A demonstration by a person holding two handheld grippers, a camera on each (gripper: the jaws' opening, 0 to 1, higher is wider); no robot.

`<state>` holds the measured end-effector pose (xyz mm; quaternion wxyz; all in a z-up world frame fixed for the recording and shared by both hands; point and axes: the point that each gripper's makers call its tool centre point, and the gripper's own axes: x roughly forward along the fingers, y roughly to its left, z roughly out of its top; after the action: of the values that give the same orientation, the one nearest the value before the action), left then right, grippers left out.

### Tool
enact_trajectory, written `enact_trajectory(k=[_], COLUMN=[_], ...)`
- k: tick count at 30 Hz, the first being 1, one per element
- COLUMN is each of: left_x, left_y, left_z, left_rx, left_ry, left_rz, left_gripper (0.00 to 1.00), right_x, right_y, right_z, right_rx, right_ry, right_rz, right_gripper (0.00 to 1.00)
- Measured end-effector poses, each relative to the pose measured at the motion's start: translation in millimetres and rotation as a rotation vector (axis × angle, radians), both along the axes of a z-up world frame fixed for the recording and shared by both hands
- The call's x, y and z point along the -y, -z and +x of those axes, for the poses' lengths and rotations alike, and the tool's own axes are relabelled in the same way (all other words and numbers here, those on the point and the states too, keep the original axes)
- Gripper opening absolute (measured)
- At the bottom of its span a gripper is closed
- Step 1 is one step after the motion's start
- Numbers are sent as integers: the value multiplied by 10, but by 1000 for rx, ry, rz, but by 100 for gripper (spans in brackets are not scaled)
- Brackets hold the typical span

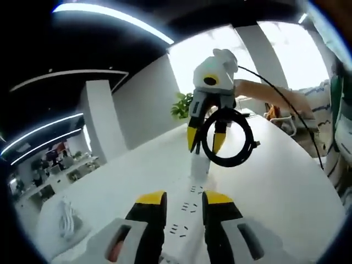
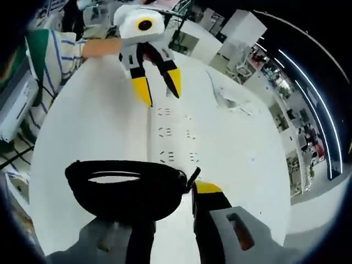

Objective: Straighten the power strip on the desk, plug the charger into it

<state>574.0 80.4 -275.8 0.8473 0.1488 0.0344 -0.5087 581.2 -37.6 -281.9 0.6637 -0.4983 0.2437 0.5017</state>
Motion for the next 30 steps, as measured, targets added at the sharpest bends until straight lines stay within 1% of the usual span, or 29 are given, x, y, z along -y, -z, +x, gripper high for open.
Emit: enact_trajectory(k=[2, 4, 5, 7, 10, 14, 17, 20, 25, 28, 30], left_x=[-55, -97, -122, -183, -216, -219, -222, -199, -166, -164, -174], left_y=[-6, 11, 25, 35, -7, -61, -72, -85, -104, -123, -126], left_z=[7, 4, 12, 33, 42, 20, 18, -17, -58, -72, -66], left_rx=[-19, -36, -39, -25, -10, -19, -16, -24, -39, -47, -43], left_ry=[-17, -28, -42, -72, -93, -87, -90, -77, -61, -56, -62], left_rz=[-28, -31, -20, 17, 28, -8, -9, -23, -45, -62, -62], left_gripper=[25, 25, 25, 26, 27, 27, 27, 27, 27, 27, 27], right_x=[-26, -42, -41, -40, -49, -69, -74, -75, -64, -58, -54], right_y=[41, 44, 42, 44, 54, 66, 75, 82, 79, 79, 82], right_z=[15, 10, 10, 4, -7, -8, -5, -11, 10, 27, 43], right_rx=[20, 26, 26, 28, 36, 44, 49, 59, 25, -8, -42], right_ry=[-7, -14, -14, -23, -50, -79, -78, -89, -75, -61, -42], right_rz=[-27, -36, -40, -51, -75, -116, -155, -185, -188, -193, -198], right_gripper=[23, 23, 23, 23, 23, 24, 24, 24, 23, 23, 23])
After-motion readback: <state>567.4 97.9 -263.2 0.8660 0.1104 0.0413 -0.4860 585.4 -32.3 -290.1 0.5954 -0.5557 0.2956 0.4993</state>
